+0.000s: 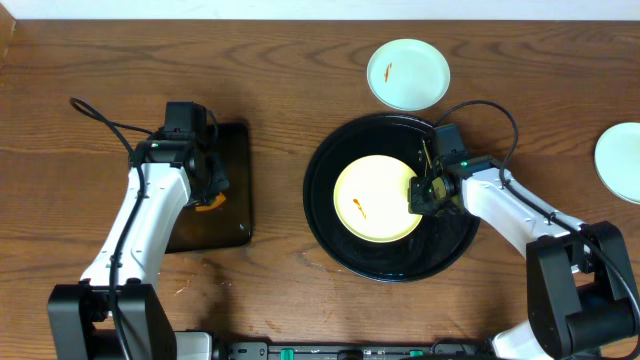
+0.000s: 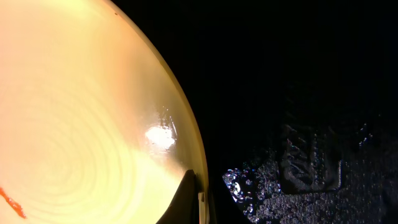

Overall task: Clean dirty plates on tray and stack at the side
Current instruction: 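Carry the sponge over the yellow plate with the left gripper, then scrub the yellow plate with the sponge while right gripper holds rim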

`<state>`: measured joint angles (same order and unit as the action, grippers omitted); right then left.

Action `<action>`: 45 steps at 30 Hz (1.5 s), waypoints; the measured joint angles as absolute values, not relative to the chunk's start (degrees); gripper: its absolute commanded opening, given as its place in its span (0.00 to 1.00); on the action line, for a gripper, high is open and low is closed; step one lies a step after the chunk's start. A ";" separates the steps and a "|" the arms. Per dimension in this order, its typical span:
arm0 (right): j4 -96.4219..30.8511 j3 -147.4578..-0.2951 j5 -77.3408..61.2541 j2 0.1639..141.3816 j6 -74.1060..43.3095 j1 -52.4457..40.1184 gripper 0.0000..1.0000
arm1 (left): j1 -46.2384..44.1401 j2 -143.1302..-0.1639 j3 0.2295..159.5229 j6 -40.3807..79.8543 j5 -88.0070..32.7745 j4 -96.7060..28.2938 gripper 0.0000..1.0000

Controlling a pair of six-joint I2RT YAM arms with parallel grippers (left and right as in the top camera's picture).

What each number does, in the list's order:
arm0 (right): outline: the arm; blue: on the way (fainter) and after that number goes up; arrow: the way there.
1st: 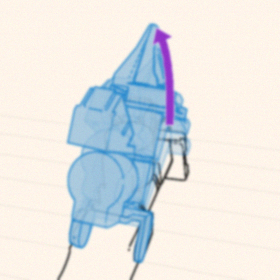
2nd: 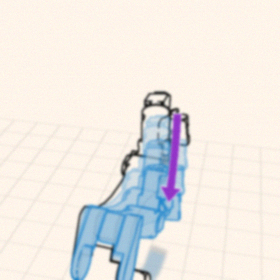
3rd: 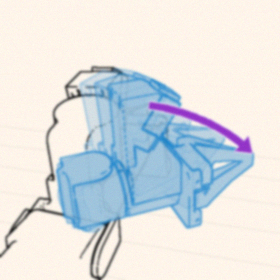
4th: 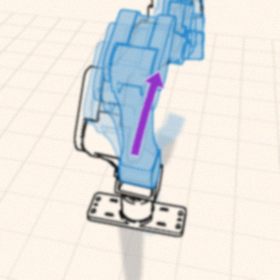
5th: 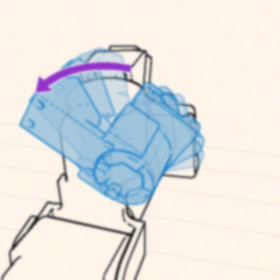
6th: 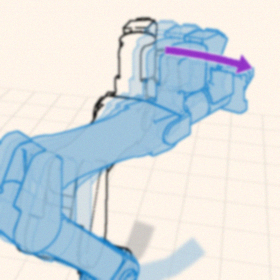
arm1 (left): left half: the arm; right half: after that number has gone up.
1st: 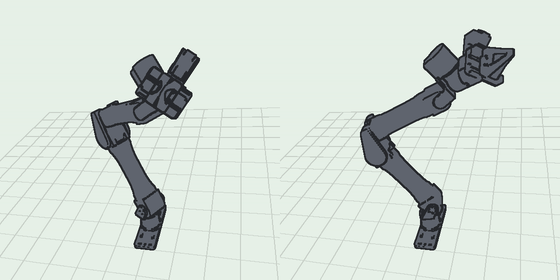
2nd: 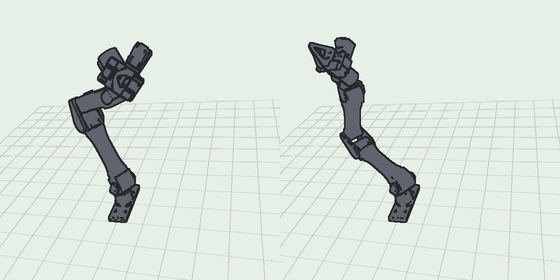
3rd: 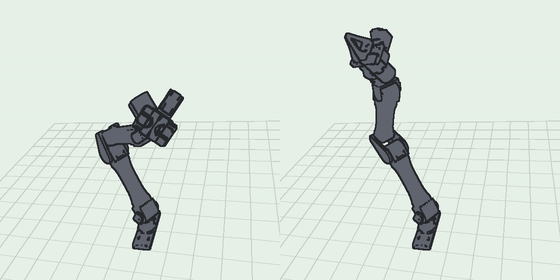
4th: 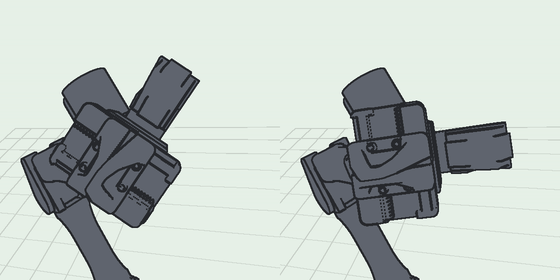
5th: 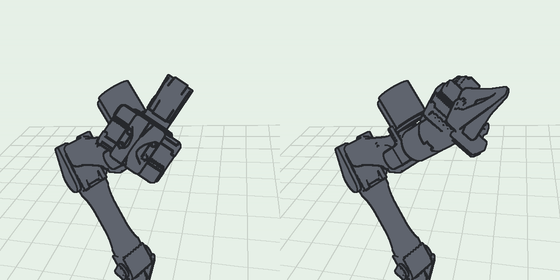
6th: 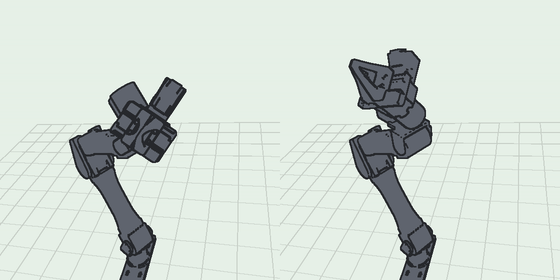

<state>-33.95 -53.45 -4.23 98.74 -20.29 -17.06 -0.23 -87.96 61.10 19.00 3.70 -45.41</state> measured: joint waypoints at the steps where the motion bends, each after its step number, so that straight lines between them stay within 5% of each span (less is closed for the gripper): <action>1: -33.95 -53.45 -4.23 98.74 -20.29 -17.06 0.01 | -0.23 -88.03 61.10 18.96 3.81 -45.69 0.08; 15: -33.95 -53.45 -4.23 98.74 -20.32 -17.06 0.01 | -1.63 -88.12 61.10 16.25 -5.61 -45.87 0.08; 31: -34.11 -53.45 -4.16 98.74 -27.70 -17.06 0.02 | -25.85 -90.19 61.43 26.41 -18.00 -31.11 0.07; 38: -35.20 -54.11 -4.56 99.37 -15.51 -16.88 0.23 | -29.98 -92.95 61.43 31.29 -18.13 -27.53 0.08; 45: -32.25 -55.79 -4.80 100.88 -2.94 -15.49 0.23 | -34.92 -94.83 61.45 34.74 -18.26 -23.79 0.07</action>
<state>-32.25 -55.79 -4.80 100.88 -2.94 -15.49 -34.92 -94.83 61.45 34.74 -18.26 -23.79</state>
